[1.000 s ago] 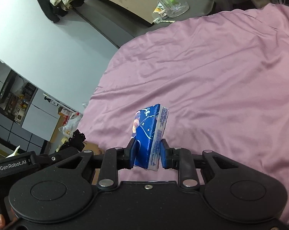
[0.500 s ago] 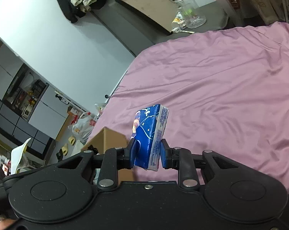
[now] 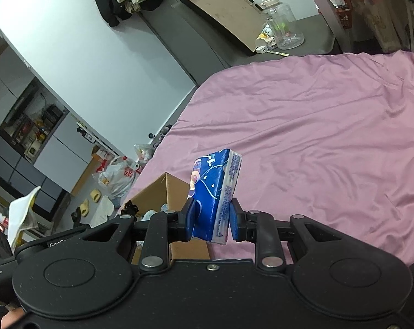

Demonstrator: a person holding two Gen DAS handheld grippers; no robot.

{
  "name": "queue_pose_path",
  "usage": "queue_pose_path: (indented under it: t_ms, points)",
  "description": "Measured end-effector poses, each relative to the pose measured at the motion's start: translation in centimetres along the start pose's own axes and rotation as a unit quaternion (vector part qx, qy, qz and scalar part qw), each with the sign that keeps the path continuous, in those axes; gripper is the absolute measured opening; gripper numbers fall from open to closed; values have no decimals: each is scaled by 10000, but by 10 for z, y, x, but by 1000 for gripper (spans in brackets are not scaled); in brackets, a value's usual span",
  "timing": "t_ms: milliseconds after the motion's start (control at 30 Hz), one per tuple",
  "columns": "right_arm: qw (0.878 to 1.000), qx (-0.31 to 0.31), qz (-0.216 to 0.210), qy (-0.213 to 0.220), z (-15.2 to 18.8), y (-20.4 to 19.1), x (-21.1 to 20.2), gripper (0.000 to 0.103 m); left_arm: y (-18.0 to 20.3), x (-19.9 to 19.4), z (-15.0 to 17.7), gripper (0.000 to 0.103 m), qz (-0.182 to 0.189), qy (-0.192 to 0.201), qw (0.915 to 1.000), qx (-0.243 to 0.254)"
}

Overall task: Organize soft objects
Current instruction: 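Carry the pouch into the box and open the left tool while the right tool drops the tissue pack in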

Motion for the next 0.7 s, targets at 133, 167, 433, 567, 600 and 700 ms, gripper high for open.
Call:
queue_pose_path:
  t_ms: [133,167,433,567,600,700]
  points:
    - [9999,-112,54,0,2,-11,4,25,-14,4,0,28,-117,-23,9999,-12]
    - [9999,-137,62,5,3,-14,5,25,-18,5,0,28,-125,-39,9999,-40]
    - [9997,-189,133,-86,11,-32,18,25,-45,11,0,28,-86,-150,9995,-267]
    - [9997,-177,132,-108,14,-40,25,25,-62,13,2,28,-45,-241,9984,-505]
    - [9997,-153,121,-116,15,-41,27,25,-66,14,1,28,-65,-244,9982,-536]
    - [9998,-111,108,-152,18,-44,34,25,-74,18,0,28,-86,-294,9974,-656]
Point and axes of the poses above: each gripper's, at about its wrist camera, not at the fingertips, and x roughly the way its jaws point, y to its right, z to its underside, the point moved 10 cm from there along x, roughly the way its jaws point, and after that the axes turned 4 degrees about -z, right-handed, at the moved point
